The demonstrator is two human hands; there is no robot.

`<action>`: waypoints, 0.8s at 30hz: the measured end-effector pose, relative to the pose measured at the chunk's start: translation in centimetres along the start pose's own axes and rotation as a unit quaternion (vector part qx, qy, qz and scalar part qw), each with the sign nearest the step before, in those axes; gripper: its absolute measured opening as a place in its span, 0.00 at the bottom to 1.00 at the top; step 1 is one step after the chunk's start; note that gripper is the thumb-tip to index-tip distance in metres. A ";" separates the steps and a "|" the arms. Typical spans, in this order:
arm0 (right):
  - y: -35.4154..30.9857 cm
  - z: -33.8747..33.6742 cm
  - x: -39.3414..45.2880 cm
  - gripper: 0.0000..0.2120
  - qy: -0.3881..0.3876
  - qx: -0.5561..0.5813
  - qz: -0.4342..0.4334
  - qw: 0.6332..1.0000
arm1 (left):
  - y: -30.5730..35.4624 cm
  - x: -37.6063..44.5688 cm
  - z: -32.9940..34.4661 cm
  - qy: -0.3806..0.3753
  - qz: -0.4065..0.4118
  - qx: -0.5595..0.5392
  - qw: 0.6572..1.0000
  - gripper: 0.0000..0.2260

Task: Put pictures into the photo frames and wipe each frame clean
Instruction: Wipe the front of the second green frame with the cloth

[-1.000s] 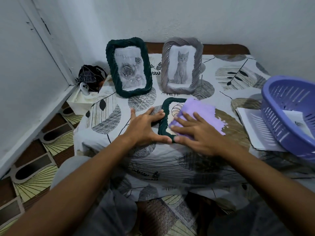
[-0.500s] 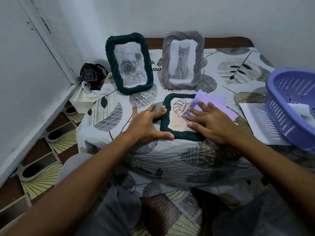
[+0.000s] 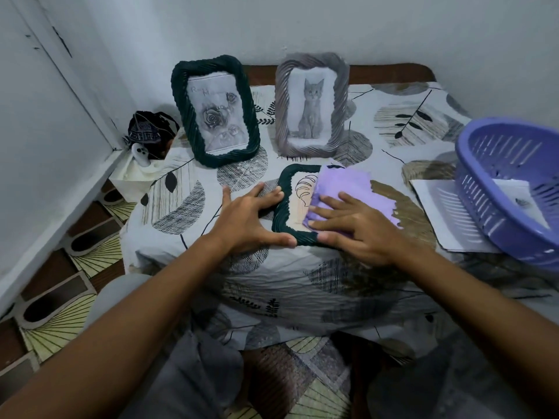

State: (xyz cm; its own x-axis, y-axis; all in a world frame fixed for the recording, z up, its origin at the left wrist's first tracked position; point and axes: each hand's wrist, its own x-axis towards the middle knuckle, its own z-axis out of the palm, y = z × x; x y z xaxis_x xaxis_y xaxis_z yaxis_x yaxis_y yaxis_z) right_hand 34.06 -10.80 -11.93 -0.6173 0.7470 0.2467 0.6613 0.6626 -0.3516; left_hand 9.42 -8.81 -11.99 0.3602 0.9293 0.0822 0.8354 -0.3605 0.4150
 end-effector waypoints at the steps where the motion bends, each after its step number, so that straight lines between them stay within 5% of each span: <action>1: 0.7 -0.3 -0.7 0.31 0.020 0.007 -0.002 1.000 | 0.0 0.0 0.0 -0.001 0.001 0.000 1.000 0.53; 6: 1.0 -0.6 1.5 0.38 -0.013 -0.079 0.079 0.994 | 0.1 0.0 0.0 -0.004 0.001 0.006 1.000 0.53; 13: 0.8 -1.0 -1.6 0.32 0.035 -0.052 0.009 0.998 | -0.2 0.1 0.2 -0.003 0.001 0.006 1.000 0.54; 17: 1.9 -2.1 0.8 0.45 -0.036 -0.160 0.107 0.981 | -0.1 0.0 0.2 -0.008 0.002 0.009 1.000 0.54; 20: 2.3 -1.8 4.1 0.44 -0.061 -0.167 0.157 0.971 | 0.0 -0.1 0.1 -0.005 0.004 0.008 1.000 0.54; 24: 0.7 -0.8 3.6 0.46 -0.065 -0.119 0.125 0.983 | -0.1 0.0 0.1 -0.003 0.004 0.007 1.000 0.53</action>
State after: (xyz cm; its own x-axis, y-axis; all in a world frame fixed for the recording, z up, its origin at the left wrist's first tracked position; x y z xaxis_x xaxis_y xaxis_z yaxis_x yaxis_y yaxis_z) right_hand 32.64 -7.58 -10.55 -0.4618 0.8852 0.0569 0.8706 0.4646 -0.1617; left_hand 9.41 -8.85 -12.11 0.3691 0.9259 0.0806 0.8378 -0.3690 0.4025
